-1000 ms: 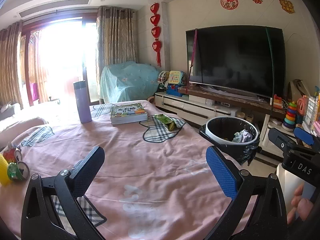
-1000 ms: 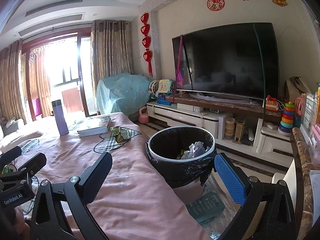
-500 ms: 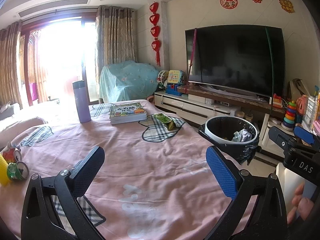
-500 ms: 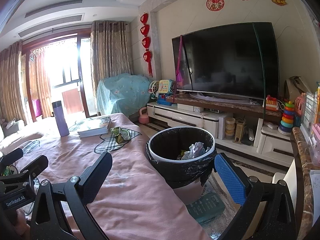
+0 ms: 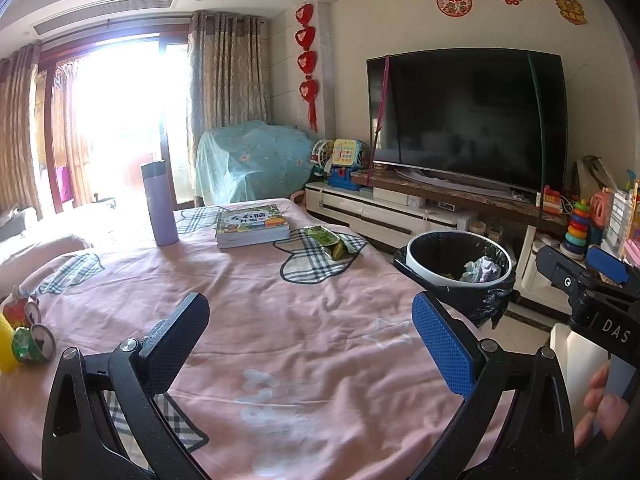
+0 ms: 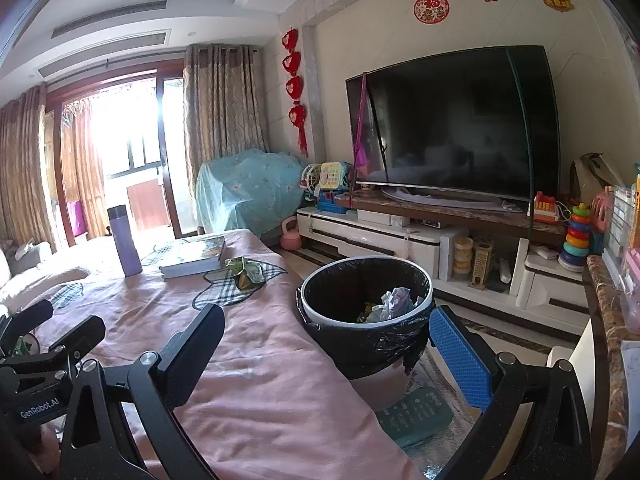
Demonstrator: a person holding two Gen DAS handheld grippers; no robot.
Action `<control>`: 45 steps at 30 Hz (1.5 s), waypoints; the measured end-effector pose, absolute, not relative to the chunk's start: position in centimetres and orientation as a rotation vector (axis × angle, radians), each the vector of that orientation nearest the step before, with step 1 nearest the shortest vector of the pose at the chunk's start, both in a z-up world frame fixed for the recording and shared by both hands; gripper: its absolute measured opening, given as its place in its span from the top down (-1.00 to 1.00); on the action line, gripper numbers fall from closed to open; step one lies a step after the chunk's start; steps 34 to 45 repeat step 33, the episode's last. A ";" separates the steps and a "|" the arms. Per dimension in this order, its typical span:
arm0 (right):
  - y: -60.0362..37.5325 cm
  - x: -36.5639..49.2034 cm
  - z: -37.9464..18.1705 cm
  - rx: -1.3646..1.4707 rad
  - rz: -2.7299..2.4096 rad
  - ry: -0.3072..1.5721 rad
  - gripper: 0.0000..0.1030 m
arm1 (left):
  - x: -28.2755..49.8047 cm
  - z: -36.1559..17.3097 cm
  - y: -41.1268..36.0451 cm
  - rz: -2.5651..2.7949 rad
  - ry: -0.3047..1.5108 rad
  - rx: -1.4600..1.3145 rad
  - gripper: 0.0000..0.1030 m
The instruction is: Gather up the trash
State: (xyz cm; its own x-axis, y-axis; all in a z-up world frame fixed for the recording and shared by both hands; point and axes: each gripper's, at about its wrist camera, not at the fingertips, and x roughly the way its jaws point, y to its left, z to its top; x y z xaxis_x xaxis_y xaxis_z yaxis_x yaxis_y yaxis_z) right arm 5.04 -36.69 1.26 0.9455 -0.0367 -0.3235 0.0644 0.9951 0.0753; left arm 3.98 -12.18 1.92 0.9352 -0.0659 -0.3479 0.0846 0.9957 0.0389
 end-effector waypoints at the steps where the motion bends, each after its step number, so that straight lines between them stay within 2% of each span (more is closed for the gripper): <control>1: -36.7 5.0 1.3 0.085 -0.052 0.328 -1.00 | 4.0 1.9 -12.2 -0.078 0.355 0.055 -1.00; 45: -36.2 5.9 0.6 0.101 -0.025 0.349 -1.00 | 4.4 1.4 -11.7 -0.083 0.374 0.045 -1.00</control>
